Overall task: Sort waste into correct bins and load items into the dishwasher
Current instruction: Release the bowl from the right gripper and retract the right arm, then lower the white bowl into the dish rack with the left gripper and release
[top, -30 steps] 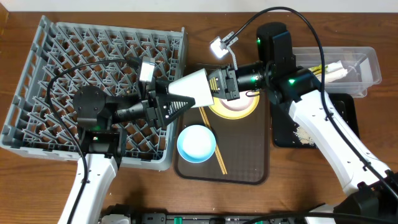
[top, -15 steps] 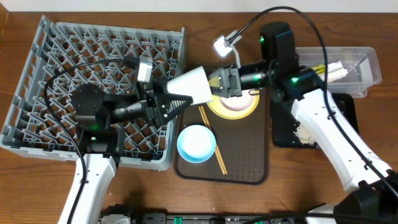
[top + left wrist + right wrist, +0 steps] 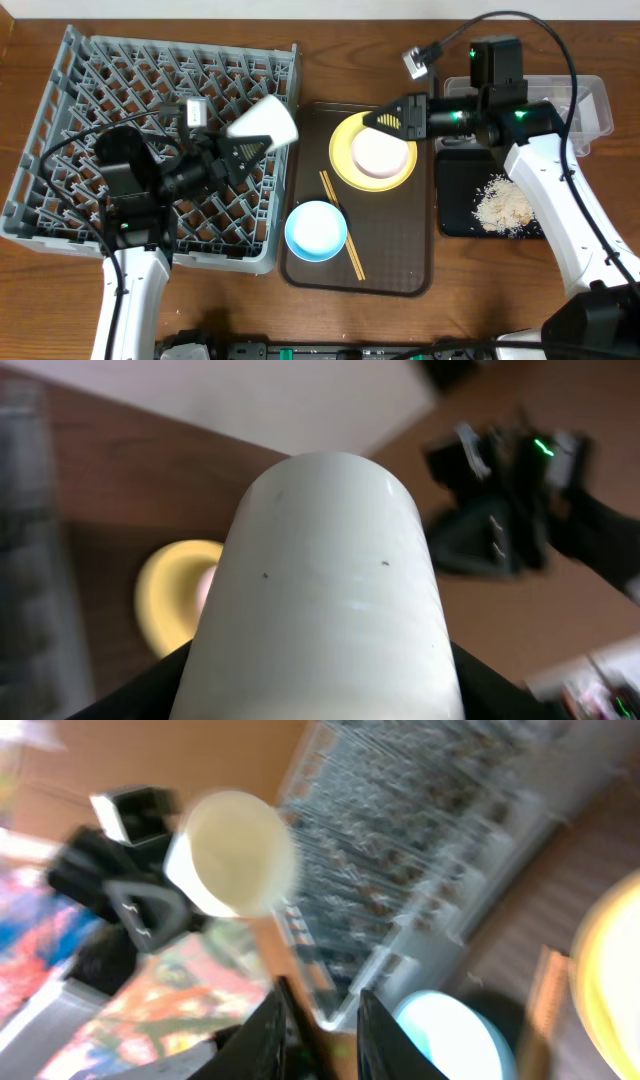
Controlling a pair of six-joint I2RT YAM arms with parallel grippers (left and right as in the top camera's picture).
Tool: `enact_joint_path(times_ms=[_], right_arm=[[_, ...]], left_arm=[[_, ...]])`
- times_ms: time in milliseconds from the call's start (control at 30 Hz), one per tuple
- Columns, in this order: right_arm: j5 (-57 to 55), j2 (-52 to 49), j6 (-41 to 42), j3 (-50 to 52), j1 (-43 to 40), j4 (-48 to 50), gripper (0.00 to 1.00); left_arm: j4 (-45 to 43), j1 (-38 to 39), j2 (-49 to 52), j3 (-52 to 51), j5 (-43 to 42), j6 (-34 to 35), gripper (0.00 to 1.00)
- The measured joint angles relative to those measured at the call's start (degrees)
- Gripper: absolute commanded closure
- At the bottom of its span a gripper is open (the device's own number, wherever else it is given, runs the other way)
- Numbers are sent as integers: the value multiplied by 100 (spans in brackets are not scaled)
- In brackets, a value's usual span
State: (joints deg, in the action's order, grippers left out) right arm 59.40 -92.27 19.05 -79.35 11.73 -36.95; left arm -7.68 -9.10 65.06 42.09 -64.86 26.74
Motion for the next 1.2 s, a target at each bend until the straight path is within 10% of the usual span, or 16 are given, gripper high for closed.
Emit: enact_joint_path(times_ms=[567,1200], right_arm=[[-3705,245,-1462,-656,-365,-2627,77],[-3995,417,-1567,-697,-437,-2697,76]], left_arm=[[4172,-415,-2,988,4155,-887,73],[4870,-420,955,1244,5285,-1012,72]])
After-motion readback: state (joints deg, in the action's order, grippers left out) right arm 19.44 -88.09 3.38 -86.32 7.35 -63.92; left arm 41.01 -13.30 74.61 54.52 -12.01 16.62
